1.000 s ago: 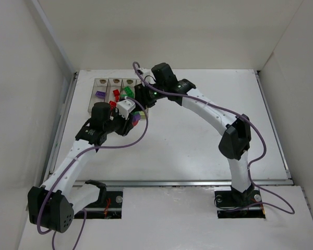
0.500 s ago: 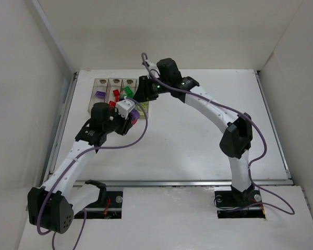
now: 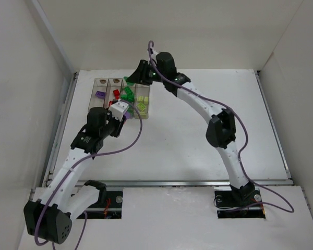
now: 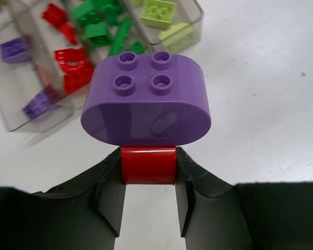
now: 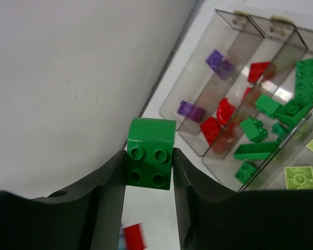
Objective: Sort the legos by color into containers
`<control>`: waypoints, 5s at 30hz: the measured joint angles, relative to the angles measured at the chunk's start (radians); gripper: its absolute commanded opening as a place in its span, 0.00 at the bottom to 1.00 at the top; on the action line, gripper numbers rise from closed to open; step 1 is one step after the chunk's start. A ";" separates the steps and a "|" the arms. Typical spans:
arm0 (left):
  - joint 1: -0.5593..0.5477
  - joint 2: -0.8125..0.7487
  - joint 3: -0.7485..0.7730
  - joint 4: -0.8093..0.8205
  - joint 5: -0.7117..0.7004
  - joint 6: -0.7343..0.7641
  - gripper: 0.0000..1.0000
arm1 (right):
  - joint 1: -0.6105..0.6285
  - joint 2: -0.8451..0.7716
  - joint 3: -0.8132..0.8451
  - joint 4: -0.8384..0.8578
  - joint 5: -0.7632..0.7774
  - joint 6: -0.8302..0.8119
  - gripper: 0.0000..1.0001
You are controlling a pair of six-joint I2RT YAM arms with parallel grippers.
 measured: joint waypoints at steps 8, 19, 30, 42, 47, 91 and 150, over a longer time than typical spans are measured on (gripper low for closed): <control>0.002 -0.054 0.000 0.015 -0.189 -0.020 0.00 | 0.026 0.254 0.071 -0.007 0.055 0.040 0.16; 0.002 -0.037 0.000 0.023 -0.186 -0.039 0.00 | 0.026 0.275 0.086 -0.002 0.005 0.014 1.00; 0.004 -0.019 0.016 0.023 0.097 -0.023 0.00 | 0.013 -0.135 -0.232 -0.037 -0.050 -0.158 1.00; 0.004 0.113 0.097 0.069 0.398 -0.049 0.00 | 0.040 -0.489 -0.481 -0.094 -0.039 -0.237 0.98; 0.004 0.121 0.131 0.089 0.438 -0.058 0.00 | 0.051 -0.420 -0.481 -0.174 -0.044 -0.243 0.94; 0.016 0.212 0.139 0.045 0.200 -0.006 0.00 | -0.006 -0.387 -0.498 -0.215 -0.023 -0.208 0.00; -0.032 0.460 0.756 -0.493 0.929 0.613 0.68 | 0.071 -0.852 -0.823 -0.129 -0.230 -1.157 0.00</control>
